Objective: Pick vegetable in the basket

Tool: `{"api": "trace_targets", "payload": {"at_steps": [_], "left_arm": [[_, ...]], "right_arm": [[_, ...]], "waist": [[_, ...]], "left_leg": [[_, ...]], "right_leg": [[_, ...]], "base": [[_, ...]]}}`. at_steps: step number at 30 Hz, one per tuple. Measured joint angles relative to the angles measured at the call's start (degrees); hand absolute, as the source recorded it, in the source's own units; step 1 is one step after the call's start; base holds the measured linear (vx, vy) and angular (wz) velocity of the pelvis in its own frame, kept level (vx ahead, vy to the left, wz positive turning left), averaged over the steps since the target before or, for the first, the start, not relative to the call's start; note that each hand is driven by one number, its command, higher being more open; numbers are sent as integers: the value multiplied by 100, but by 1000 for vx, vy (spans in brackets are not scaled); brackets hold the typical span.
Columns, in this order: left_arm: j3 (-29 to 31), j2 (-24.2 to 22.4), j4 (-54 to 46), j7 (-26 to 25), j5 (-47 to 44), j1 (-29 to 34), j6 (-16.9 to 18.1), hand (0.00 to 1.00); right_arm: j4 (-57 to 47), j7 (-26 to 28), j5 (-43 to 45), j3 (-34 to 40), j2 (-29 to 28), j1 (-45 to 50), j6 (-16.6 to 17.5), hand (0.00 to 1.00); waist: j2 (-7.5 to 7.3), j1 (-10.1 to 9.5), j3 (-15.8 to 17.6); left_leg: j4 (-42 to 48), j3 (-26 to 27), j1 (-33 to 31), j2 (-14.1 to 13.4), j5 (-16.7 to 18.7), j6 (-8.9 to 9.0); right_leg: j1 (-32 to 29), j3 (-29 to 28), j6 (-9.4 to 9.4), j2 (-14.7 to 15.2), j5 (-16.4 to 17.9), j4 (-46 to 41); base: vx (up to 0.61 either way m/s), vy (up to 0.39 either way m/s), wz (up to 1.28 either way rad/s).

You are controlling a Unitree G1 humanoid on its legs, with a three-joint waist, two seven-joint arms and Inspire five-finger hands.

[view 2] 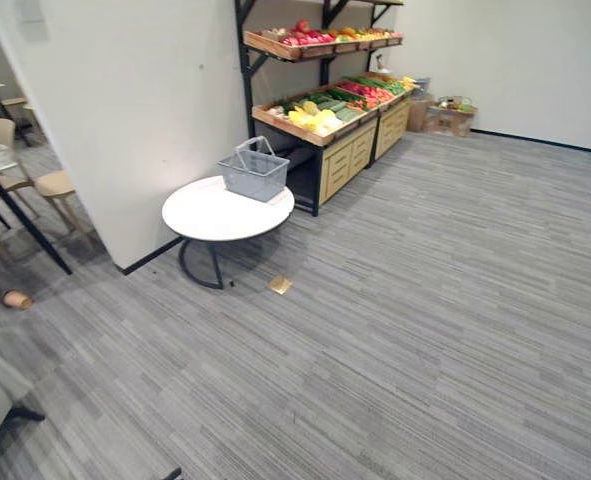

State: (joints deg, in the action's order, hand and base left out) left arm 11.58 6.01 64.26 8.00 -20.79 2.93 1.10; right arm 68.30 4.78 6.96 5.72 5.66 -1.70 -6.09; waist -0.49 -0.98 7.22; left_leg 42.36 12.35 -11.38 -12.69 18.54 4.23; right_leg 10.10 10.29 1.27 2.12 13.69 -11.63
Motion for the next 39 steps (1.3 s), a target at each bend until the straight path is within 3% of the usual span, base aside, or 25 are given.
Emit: {"api": "trace_targets", "payload": {"at_steps": [1, 3, 4, 5, 6, 7, 8, 9, 14, 15, 18, 21, 22, 24, 25, 27, 29, 31, 32, 33, 34, 35, 36, 38, 39], "left_arm": [[-38, -26, -7, 22, -5, -8, 41, 100], [-128, -8, 15, 52, -161, -29, 56, 100], [-150, 17, -2, 52, -164, -32, 86, 100], [-151, 8, -9, 63, -172, -34, 103, 100], [-61, -1, -38, 88, -294, -42, 46, 100], [134, -23, -66, 127, -387, -25, 23, 100], [176, -89, -77, 123, -383, -8, 43, 100], [281, -201, -109, 96, -454, 40, 57, 100], [-56, 74, 21, 91, -456, 56, 3, 100], [-76, 83, 30, 90, -454, 58, 2, 100], [-179, 99, 72, 107, -435, 61, 10, 100], [-281, 150, 157, 102, -367, 71, 9, 100], [-302, 167, 207, 98, -340, 74, 11, 100], [-321, 192, 260, 72, -318, 92, -14, 100], [-374, 180, 260, 77, -318, 113, -27, 100], [-414, 160, 284, 88, -318, 97, -36, 100], [-416, 152, 292, 101, -320, 78, -36, 100], [-398, 140, 297, 121, -324, 75, -40, 100], [-391, 87, 294, 128, -309, 75, -28, 100], [-315, 33, 284, 147, -217, 64, 18, 100], [-233, 10, 285, 145, -168, 53, 58, 100], [-102, -68, 284, 145, -69, 76, 143, 100], [-79, -126, 270, 143, -54, 79, 177, 100], [-59, -132, 231, 140, -57, 127, 210, 100], [-37, -79, 185, 139, -74, 235, 214, 100]], "right_arm": [[-15, 16, -10, 58, -3, 9, 22, 100], [-48, 46, -13, 90, -14, 41, 28, 100], [-66, 118, -20, -4, -83, 35, 18, 100], [-67, 126, -50, -68, -89, 3, 11, 100], [-82, 142, -52, -108, -122, -4, 15, 100], [-121, 147, -61, -148, -123, -16, 4, 100], [-115, 151, -100, -107, -99, -14, 1, 100], [-85, 142, -280, -10, -83, 15, -7, 100], [-86, 270, -678, -11, -230, -1, -10, 100], [-87, 271, -675, -8, -232, 12, -14, 100], [-81, 278, -330, 313, -259, 33, -39, 100], [-106, 150, 22, 689, -219, 64, -30, 100], [-112, 78, 29, 730, -176, 91, 9, 100], [-153, 7, 38, 701, -104, 87, 62, 100], [-232, -14, 71, 662, -80, 112, 130, 100], [-246, -16, 214, 606, -85, 133, 218, 100], [-245, 9, 272, 551, -83, 109, 262, 100], [-248, -2, 456, 542, -100, 75, 288, 100], [-256, -27, 464, 559, -100, 76, 300, 100], [-257, -40, 440, 560, -103, 76, 307, 100], [-260, -32, 441, 574, -118, 77, 293, 100], [-284, -39, 442, 624, -103, -12, 267, 100], [-337, -36, 441, 651, -104, -41, 223, 100], [-520, -7, 468, 628, -87, 26, 137, 100], [-508, 0, 662, 587, -147, 119, 92, 100]], "waist": [[-7, -19, 29], [29, -58, 51], [-84, -19, 15], [-80, -23, 39], [-81, -76, 91], [-74, -125, 113], [-17, -121, 103], [85, -145, 64], [-214, -134, -87], [-227, -133, -112], [-365, -86, -259], [-376, 51, -245], [-347, 66, -216], [-250, 97, -159], [-157, 130, -99], [-49, 146, -65], [-44, 139, -44], [-58, 145, -33], [-55, 178, -32], [-42, 173, -18], [-22, 132, -10], [103, 78, 68], [75, 97, 111], [49, 105, 104], [-70, 122, -54]], "left_leg": [[-1179, -41, -171, 214, -371, 12], [-2030, -144, -62, 484, -1410, -90], [-2301, -165, 63, 636, -1475, -118], [-2260, -177, 61, 646, -1459, -94], [-1567, -218, -178, 593, -1309, 68], [-1148, -291, -588, 663, -1001, 164], [-1542, -393, -580, 712, -1082, 80], [-1904, -326, -501, 724, -1452, -269], [-2315, 250, 164, 922, -1298, -452], [-2329, 260, 201, 939, -1284, -467], [-2585, 256, 600, 1157, -1184, -581], [-2853, 96, 1106, 1402, -903, -641], [-2946, 111, 1365, 1430, -840, -698], [-3124, 121, 1776, 1403, -810, -720], [-3256, 125, 2013, 1315, -810, -719], [-3423, 118, 2234, 1141, -765, -684], [-3463, 92, 2232, 992, -547, -564], [-3448, 45, 2283, 874, -372, -436], [-3473, -88, 2348, 801, -257, -357], [-3605, -197, 2502, 711, -182, -280], [-3692, -203, 2566, 642, -174, -253], [-3753, -198, 2685, 539, -383, -139], [-3744, -220, 2796, 457, -580, 89], [-3631, -337, 2963, 398, -692, 112], [-3432, -432, 2910, 398, -686, 107]], "right_leg": [[83, -71, -176, 154, 90, 29], [223, -252, -412, 342, 246, 72], [213, -429, -313, 298, 157, 226], [215, -521, -267, 194, 69, 325], [262, -573, -98, 87, -111, 462], [398, -662, -116, 162, -129, 463], [430, -721, -145, 175, -109, 451], [464, -798, -165, 185, -97, 448], [241, -1220, -551, 577, -357, -206], [202, -1229, -545, 582, -364, -307], [-436, -1230, -485, 755, -468, -1949], [-1062, -861, -429, 1159, -1410, -3697], [-1264, -672, -294, 1332, -1478, -4281], [-1566, -394, -216, 1392, -742, -4722], [-1724, -190, -241, 1293, -360, -4568], [-1998, -25, -297, 985, -42, -3775], [-2316, 57, -385, 725, -109, -2468], [-2399, 109, -538, 553, -608, -776], [-2354, 141, -649, 533, -1400, 22], [-2269, 328, -551, 489, -1988, 191], [-2250, 406, -397, 423, -1958, 88], [-2364, 495, -206, 361, -1656, -424], [-2546, 595, -46, 468, -1287, -1155], [-2687, 820, -5, 646, -703, -2029], [-2475, 839, -31, 679, -274, -1856]], "base": [[251, 218, -49], [387, 258, -11], [383, 198, 18], [193, 66, 35], [161, 114, 19], [163, 149, 16], [221, 219, -8], [189, 156, -17], [237, 105, -46], [252, 75, -33], [205, 102, -8], [253, 85, 20], [192, 54, 3], [245, 70, -9], [244, 46, -8], [177, -31, -4], [103, -93, -4], [160, -187, 13], [367, -303, 38], [393, -275, 34], [462, -264, 20], [542, -342, 11], [530, -351, 16], [370, -277, 31], [411, -296, 47]]}}
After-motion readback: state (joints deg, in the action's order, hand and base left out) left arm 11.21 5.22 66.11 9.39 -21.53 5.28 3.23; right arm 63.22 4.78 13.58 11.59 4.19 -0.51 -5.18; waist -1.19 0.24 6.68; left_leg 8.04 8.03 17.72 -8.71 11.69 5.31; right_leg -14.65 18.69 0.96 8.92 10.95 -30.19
